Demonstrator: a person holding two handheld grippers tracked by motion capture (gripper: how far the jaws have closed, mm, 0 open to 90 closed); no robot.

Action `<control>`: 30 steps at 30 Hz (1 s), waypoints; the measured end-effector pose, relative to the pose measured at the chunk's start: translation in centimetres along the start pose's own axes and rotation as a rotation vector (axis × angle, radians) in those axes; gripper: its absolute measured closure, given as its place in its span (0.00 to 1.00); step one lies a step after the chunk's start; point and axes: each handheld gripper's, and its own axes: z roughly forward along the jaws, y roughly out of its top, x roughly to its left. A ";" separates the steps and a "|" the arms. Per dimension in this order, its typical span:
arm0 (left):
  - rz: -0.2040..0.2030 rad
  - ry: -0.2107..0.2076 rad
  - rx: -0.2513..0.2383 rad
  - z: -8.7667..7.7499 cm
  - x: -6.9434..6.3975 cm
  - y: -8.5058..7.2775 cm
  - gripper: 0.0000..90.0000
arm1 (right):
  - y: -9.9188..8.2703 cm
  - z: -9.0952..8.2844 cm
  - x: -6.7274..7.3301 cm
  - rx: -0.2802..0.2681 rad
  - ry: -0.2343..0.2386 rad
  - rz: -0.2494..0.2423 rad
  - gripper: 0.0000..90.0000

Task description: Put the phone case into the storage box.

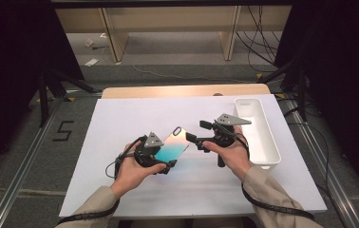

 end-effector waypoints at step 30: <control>0.024 -0.015 -0.018 0.3 -1.1 0.3 0.19 | -0.7 3.8 -0.3 0.050 0.043 0.138 0.43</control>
